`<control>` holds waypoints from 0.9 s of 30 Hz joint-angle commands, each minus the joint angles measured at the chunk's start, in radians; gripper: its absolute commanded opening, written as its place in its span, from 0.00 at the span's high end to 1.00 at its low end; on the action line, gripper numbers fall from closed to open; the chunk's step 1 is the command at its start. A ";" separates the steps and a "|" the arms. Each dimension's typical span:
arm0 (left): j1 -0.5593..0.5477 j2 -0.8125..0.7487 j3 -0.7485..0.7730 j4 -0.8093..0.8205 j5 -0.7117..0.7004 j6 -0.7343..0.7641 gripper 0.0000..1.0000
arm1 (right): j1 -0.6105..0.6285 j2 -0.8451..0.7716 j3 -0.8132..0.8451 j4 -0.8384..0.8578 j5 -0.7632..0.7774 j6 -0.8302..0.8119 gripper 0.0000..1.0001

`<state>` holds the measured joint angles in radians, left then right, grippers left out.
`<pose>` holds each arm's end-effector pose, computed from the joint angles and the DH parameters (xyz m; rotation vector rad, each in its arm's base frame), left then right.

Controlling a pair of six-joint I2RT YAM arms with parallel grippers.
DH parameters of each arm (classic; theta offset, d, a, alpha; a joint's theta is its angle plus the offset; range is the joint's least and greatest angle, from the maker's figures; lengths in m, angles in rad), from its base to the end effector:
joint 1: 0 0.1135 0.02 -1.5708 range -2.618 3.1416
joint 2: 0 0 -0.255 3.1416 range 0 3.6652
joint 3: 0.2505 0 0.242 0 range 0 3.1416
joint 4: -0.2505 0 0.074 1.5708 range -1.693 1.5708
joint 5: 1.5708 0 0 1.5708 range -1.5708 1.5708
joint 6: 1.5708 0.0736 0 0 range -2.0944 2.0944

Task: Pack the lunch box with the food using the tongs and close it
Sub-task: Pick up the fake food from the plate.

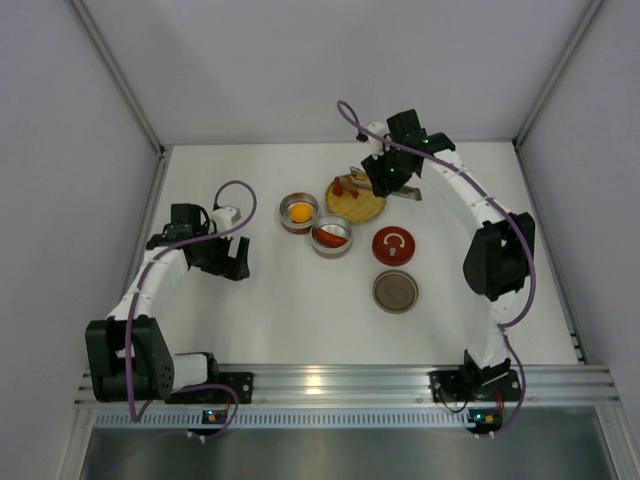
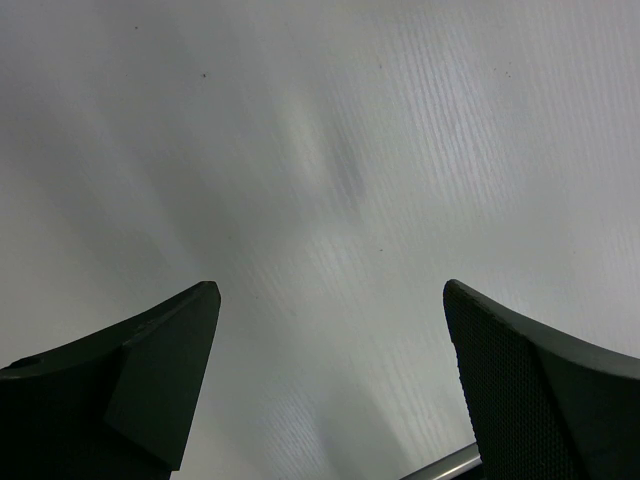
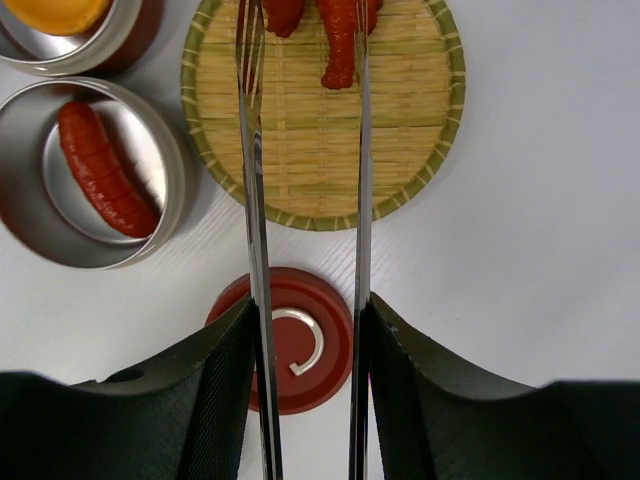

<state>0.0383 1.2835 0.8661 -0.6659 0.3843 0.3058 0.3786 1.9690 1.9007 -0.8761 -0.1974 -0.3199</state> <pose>0.2539 -0.0179 0.1922 0.4666 2.5339 -0.3837 0.4059 0.1770 0.2740 -0.9339 2.3294 0.2721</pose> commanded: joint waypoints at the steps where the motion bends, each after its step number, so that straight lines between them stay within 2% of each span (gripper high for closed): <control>1: -0.003 -0.007 0.024 0.019 0.007 0.009 0.02 | -0.009 0.040 0.055 0.094 0.076 0.028 0.55; 11: -0.003 -0.003 0.027 0.025 0.016 -0.002 0.02 | -0.007 0.117 0.097 0.127 0.108 0.036 0.54; 27: -0.003 0.027 0.022 0.046 0.005 -0.002 0.02 | -0.007 0.180 0.112 0.118 0.059 0.036 0.51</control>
<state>0.0383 1.3056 0.8661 -0.6571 0.3840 0.3054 0.3767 2.1433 1.9663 -0.8078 -0.1192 -0.2939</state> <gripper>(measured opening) 0.983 0.491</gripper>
